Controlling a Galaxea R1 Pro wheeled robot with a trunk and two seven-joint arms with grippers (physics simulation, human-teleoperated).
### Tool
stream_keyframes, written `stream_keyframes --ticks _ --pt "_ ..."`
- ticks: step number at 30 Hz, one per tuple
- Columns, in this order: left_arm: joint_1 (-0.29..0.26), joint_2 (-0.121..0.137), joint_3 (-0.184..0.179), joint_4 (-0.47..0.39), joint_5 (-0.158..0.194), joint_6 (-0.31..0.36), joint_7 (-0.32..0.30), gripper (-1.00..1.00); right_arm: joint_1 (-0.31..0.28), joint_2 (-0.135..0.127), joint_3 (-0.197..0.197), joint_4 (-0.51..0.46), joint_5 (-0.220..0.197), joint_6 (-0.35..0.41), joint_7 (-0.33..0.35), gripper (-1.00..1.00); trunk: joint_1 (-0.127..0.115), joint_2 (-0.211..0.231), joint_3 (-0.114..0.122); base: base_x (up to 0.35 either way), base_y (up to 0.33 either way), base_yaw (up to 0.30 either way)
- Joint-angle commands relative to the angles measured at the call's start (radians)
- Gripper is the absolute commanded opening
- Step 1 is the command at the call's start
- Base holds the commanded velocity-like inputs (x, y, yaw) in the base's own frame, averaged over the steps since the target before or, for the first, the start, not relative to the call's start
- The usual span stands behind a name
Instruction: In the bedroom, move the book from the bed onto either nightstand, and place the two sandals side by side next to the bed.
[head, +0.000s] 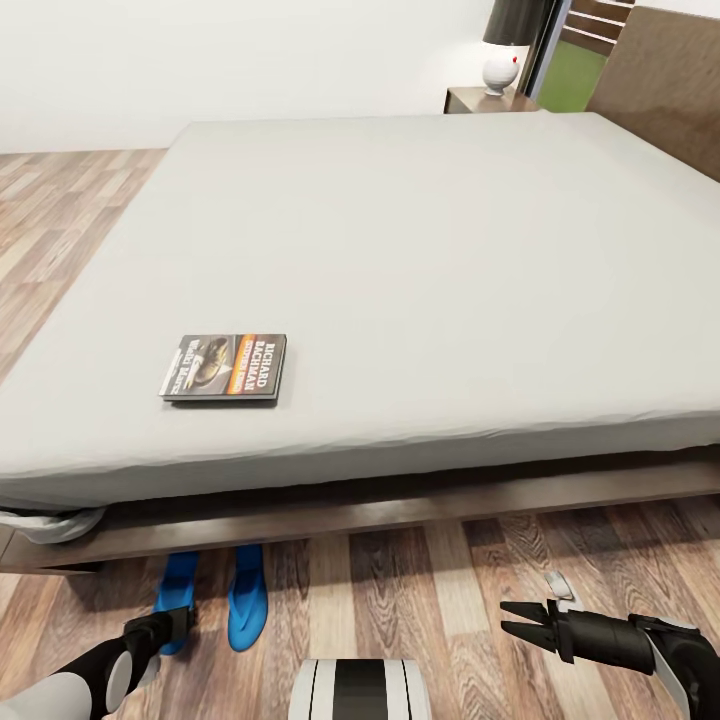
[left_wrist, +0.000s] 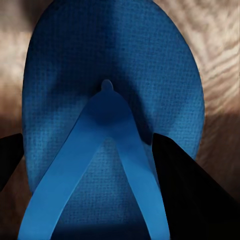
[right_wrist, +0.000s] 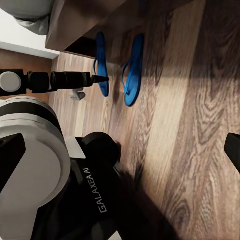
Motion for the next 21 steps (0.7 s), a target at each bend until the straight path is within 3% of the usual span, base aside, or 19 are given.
stream_keyframes --ticks 1,21 --pt "0.000 0.000 -0.001 -0.003 -0.007 -0.005 0.006 -1.00 0.000 0.000 -0.001 0.000 -0.001 0.011 0.003 1.00 0.000 0.000 -0.001 0.000 0.000 0.000" --pt "-0.001 0.000 0.000 -0.002 -0.007 -0.006 0.024 -1.00 0.000 0.006 0.004 0.000 0.000 0.011 0.003 1.00 0.000 0.000 -0.001 0.000 0.000 0.000"
